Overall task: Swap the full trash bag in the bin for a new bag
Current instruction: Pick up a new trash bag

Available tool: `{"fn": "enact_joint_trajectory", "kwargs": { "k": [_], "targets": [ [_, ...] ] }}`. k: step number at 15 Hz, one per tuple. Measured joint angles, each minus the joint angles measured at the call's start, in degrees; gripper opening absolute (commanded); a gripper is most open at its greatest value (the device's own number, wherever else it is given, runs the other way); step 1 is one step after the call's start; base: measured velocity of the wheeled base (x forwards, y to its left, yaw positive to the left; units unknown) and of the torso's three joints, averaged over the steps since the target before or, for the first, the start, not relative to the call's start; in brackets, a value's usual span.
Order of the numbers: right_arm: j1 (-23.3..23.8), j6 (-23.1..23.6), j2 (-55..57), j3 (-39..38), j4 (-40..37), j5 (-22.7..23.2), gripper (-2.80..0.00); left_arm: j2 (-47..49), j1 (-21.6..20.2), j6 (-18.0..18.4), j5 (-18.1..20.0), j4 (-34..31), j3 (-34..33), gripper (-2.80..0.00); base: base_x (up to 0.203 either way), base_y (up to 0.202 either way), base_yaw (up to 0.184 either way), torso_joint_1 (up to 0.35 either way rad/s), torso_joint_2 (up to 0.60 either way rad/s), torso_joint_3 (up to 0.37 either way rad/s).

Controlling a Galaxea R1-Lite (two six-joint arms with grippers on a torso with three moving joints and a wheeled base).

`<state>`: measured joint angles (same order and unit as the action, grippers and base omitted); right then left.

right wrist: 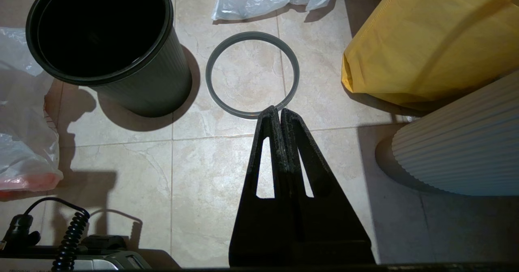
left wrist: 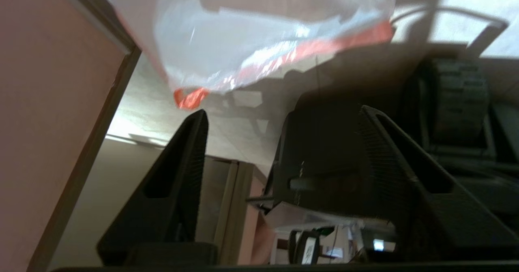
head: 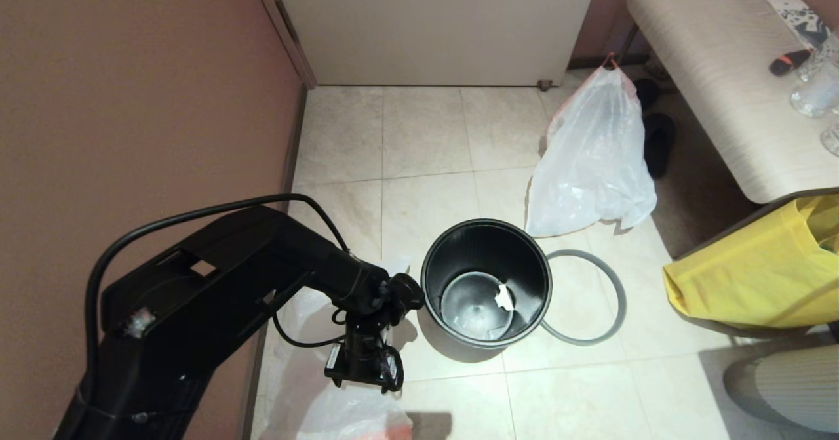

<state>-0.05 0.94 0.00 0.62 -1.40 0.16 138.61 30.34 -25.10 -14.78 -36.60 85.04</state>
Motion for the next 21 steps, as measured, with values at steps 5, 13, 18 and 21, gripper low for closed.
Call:
{"fn": "enact_joint_trajectory", "kwargs": {
  "k": [5,13,18,21],
  "targets": [
    [0.0,0.0,0.0,0.0,0.0,0.0,-2.8,6.2,-1.9,-0.4,0.0,-4.8,9.3,0.0,0.0,0.0,0.0,0.0,0.0,0.0],
    [0.0,0.0,0.0,0.0,0.0,0.0,-2.8,13.8,-7.0,-0.7,-0.3,-9.2,19.1,0.0,0.0,0.0,0.0,0.0,0.0,0.0],
    [0.0,0.0,0.0,0.0,0.0,0.0,-2.8,17.8,-7.6,-0.9,-0.1,-8.6,25.9,0.0,0.0,0.0,0.0,0.0,0.0,0.0],
    [0.0,0.0,0.0,0.0,0.0,0.0,-2.8,18.1,-7.6,-1.6,-0.1,-8.5,26.2,0.0,0.0,0.0,0.0,0.0,0.0,0.0]
  ]
}}
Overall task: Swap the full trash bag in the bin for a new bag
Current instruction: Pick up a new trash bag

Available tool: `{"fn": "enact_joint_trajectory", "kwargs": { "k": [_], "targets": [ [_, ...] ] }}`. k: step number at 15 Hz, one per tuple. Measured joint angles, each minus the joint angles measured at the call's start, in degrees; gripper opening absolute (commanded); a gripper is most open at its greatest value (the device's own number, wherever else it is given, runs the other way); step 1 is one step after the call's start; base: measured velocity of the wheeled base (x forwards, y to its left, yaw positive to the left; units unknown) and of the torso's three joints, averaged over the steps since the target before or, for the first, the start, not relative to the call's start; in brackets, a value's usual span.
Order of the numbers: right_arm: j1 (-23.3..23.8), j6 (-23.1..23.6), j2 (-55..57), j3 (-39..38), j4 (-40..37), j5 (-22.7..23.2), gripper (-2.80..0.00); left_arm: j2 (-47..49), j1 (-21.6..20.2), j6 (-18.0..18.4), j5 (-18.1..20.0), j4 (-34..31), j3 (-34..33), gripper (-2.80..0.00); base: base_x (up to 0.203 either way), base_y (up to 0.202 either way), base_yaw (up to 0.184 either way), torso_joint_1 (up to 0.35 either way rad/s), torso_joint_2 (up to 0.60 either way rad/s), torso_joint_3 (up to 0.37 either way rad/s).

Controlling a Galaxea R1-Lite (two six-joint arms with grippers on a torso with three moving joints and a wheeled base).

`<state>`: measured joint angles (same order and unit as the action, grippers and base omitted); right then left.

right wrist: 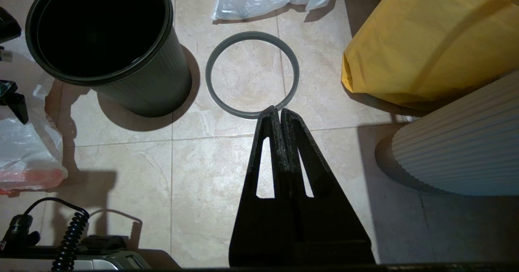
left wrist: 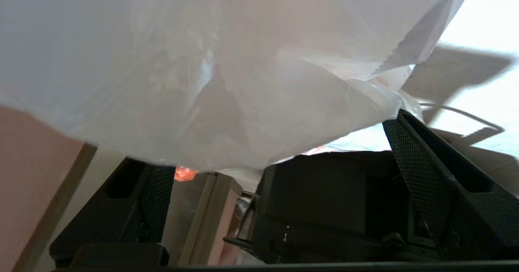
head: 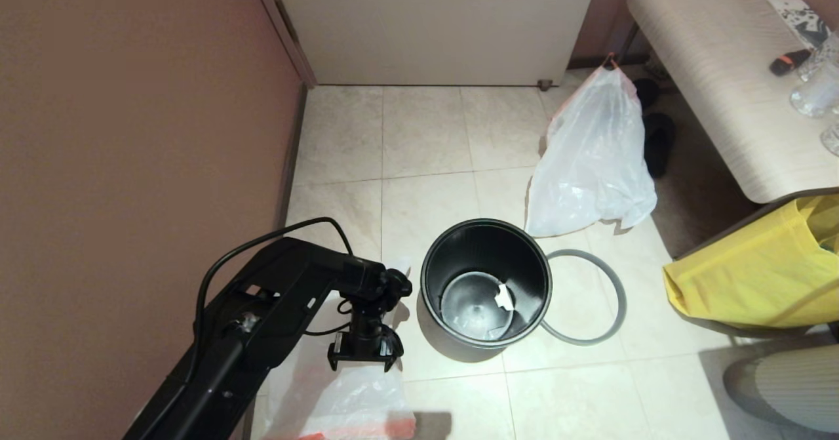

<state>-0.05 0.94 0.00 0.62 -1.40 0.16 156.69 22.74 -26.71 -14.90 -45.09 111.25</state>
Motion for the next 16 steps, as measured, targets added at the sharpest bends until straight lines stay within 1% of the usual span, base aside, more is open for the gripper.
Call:
{"fn": "enact_joint_trajectory", "kwargs": {
  "k": [2,4,5,6,7,9,12,13,14,16],
  "targets": [
    [0.0,0.0,0.0,0.0,0.0,0.0,-2.8,-1.7,0.0,-3.6,0.5,-0.2,-0.8,0.0,0.0,0.0,0.0,0.0,0.0,0.0],
    [0.0,0.0,0.0,0.0,0.0,0.0,-2.8,-3.4,0.0,-6.2,2.0,-0.2,-1.3,0.0,0.0,0.0,0.0,0.0,0.0,0.0],
    [0.0,0.0,0.0,0.0,0.0,0.0,-2.8,-3.7,0.0,-8.2,2.1,-0.2,-1.5,0.0,0.0,0.0,0.0,0.0,0.0,0.0],
    [0.0,0.0,0.0,0.0,0.0,0.0,-2.8,-4.0,0.0,-11.1,2.1,-0.3,-1.5,0.0,0.0,0.0,0.0,0.0,0.0,0.0],
    [0.0,0.0,0.0,0.0,0.0,0.0,-2.8,-4.2,0.3,-12.9,2.0,-0.2,-1.5,0.0,0.0,0.0,0.0,0.0,0.0,0.0],
    [0.0,0.0,0.0,0.0,0.0,0.0,-2.8,-3.9,0.4,-13.6,0.7,-0.2,-1.4,0.0,0.0,0.0,0.0,0.0,0.0,0.0],
    [0.0,0.0,0.0,0.0,0.0,0.0,-2.8,-1.8,-0.8,-13.8,-2.7,0.2,-1.4,0.0,0.0,0.0,0.0,0.0,0.0,0.0],
    [0.0,0.0,0.0,0.0,0.0,0.0,-2.8,-1.2,-1.5,-13.9,-2.9,0.4,-1.3,0.0,0.0,0.0,0.0,0.0,0.0,0.0],
    [0.0,0.0,0.0,0.0,0.0,0.0,-2.8,-0.8,-2.1,-14.6,-2.9,0.4,-1.3,0.0,0.0,0.0,0.0,0.0,0.0,0.0],
    [0.0,0.0,0.0,0.0,0.0,0.0,-2.8,-0.4,-2.3,-17.5,-2.9,0.4,-1.3,0.0,0.0,0.0,0.0,0.0,0.0,0.0]
  ]
}}
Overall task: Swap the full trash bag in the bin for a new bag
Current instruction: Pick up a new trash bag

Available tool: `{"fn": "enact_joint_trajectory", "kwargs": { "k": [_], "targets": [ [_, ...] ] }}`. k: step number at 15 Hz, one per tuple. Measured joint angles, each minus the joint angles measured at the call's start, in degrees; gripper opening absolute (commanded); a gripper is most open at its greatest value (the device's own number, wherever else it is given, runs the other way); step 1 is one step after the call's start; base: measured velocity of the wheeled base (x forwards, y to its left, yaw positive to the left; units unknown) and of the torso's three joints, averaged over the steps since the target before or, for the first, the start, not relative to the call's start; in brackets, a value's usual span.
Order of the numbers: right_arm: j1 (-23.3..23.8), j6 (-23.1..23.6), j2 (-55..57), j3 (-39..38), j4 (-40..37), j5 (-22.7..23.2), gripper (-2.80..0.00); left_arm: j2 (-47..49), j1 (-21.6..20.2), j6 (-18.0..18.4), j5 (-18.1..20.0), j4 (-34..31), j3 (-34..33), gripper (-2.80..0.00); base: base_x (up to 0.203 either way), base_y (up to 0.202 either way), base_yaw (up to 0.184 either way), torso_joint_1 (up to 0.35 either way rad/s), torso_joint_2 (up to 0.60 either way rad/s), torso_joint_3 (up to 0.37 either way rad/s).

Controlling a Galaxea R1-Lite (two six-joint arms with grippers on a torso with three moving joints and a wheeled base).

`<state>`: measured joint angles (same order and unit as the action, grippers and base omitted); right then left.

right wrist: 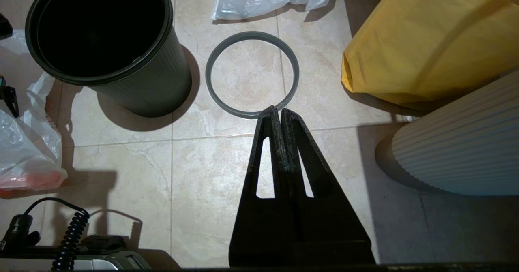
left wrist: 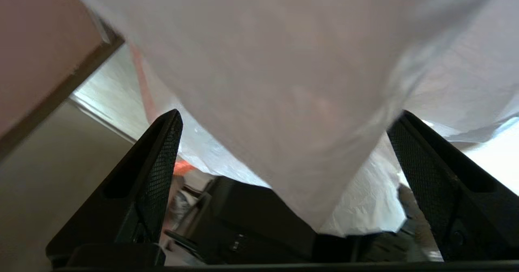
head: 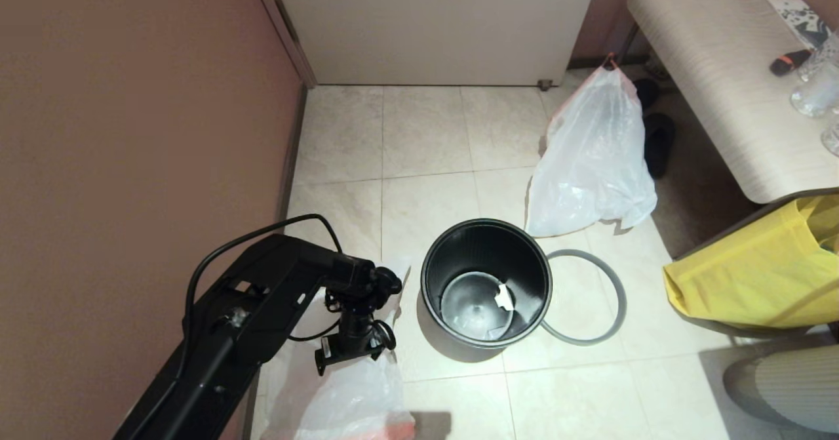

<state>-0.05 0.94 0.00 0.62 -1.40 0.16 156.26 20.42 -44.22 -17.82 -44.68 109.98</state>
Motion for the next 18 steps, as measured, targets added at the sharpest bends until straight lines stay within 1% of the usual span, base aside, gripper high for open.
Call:
{"fn": "enact_joint_trajectory", "kwargs": {
  "k": [1,2,3,13,15,18],
  "targets": [
    [0.0,0.0,0.0,0.0,0.0,0.0,-2.8,0.1,-0.1,-0.5,0.0,0.0,-0.2,0.0,0.0,0.0,0.0,0.0,0.0,0.0],
    [0.0,0.0,0.0,0.0,0.0,0.0,-2.8,0.3,-0.2,-0.5,-0.1,-0.1,-0.4,-1.25,0.0,0.0,0.0,0.0,0.0,0.0],
    [0.0,0.0,0.0,0.0,0.0,0.0,-2.8,0.6,-0.3,-0.5,-0.2,0.0,-0.4,-2.8,0.0,0.0,0.0,0.0,0.0,0.0],
    [0.0,0.0,0.0,0.0,0.0,0.0,-2.8,3.4,-0.6,-0.3,-1.1,-0.4,0.2,-2.8,0.0,0.0,0.0,0.0,0.0,0.0],
    [0.0,0.0,0.0,0.0,0.0,0.0,-2.8,2.1,-0.5,-0.3,-1.1,-1.0,0.3,-2.8,0.0,0.0,0.0,0.0,0.0,0.0],
    [0.0,0.2,0.0,0.0,0.0,0.0,-2.8,-2.8,0.7,-0.4,-0.8,-4.2,0.5,-2.8,0.0,0.0,0.0,0.0,0.0,0.0]
  ]
}}
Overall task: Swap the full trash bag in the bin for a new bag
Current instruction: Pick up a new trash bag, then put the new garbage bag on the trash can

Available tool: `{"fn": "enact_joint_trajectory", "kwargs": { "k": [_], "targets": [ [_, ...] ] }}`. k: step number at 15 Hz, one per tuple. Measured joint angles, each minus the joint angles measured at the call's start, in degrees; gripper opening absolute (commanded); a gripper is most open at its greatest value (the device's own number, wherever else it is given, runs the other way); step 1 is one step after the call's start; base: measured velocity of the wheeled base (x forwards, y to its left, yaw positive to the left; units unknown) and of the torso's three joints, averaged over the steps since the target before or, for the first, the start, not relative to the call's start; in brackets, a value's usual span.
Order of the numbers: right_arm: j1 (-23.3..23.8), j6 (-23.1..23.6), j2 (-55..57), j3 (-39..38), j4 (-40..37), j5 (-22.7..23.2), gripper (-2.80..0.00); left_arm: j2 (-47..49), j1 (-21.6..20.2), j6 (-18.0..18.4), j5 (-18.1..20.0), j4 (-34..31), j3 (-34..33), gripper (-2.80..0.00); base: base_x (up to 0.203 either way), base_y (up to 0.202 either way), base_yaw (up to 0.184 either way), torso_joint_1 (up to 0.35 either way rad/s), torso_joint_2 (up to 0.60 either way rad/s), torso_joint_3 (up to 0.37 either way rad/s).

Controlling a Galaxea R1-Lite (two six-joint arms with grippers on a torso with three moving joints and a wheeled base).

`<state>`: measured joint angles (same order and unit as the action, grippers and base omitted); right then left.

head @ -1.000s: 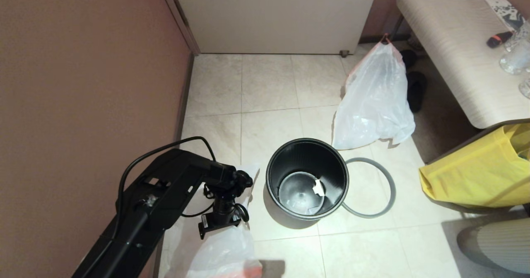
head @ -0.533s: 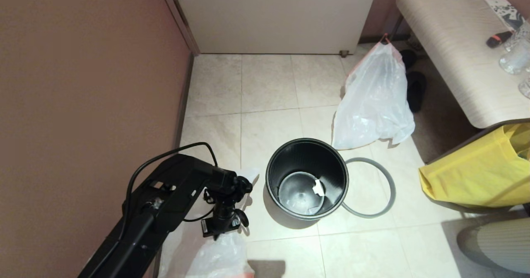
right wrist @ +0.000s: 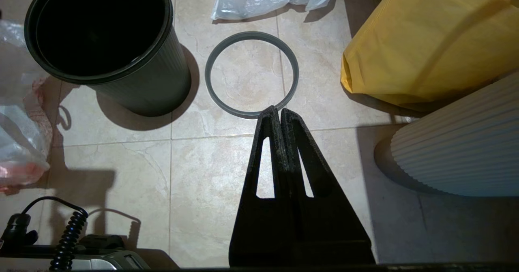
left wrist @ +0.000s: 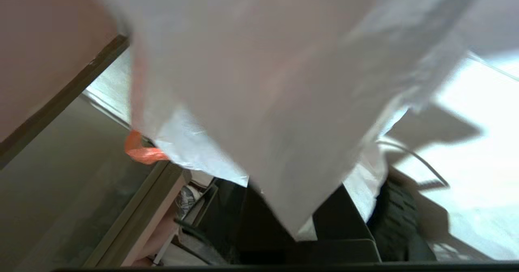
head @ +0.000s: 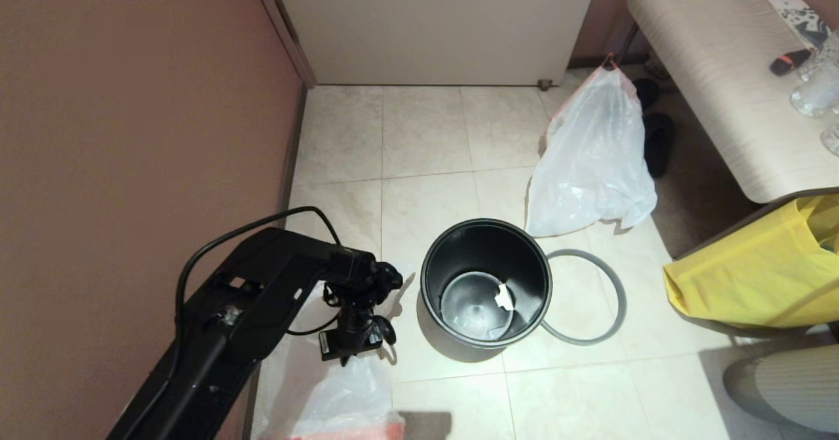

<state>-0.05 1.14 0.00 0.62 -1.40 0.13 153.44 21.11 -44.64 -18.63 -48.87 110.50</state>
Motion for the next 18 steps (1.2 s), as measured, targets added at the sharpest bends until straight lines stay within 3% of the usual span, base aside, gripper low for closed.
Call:
{"fn": "enact_joint_trajectory", "kwargs": {
  "k": [6,11,14,18],
  "targets": [
    [0.0,-0.2,0.0,0.0,0.0,0.0,-2.8,-14.5,0.6,-0.1,1.1,-6.2,-2.6,-2.8,0.0,0.0,0.0,0.0,0.0,0.0],
    [0.0,0.4,0.0,-0.1,0.2,0.1,-2.8,-29.4,5.6,-0.3,0.9,-15.6,-1.8,-2.8,0.0,0.0,0.0,0.0,0.0,0.0],
    [0.0,1.5,0.0,-0.1,0.0,0.2,-2.8,-35.9,8.2,-0.4,-0.1,-19.8,0.3,-2.8,0.0,0.0,0.0,0.0,0.0,0.0],
    [0.0,1.7,0.3,1.5,-0.7,0.0,-2.8,-41.4,9.3,-1.3,-3.2,-20.1,0.8,-2.8,0.0,0.0,0.0,0.0,0.0,0.0]
  ]
}}
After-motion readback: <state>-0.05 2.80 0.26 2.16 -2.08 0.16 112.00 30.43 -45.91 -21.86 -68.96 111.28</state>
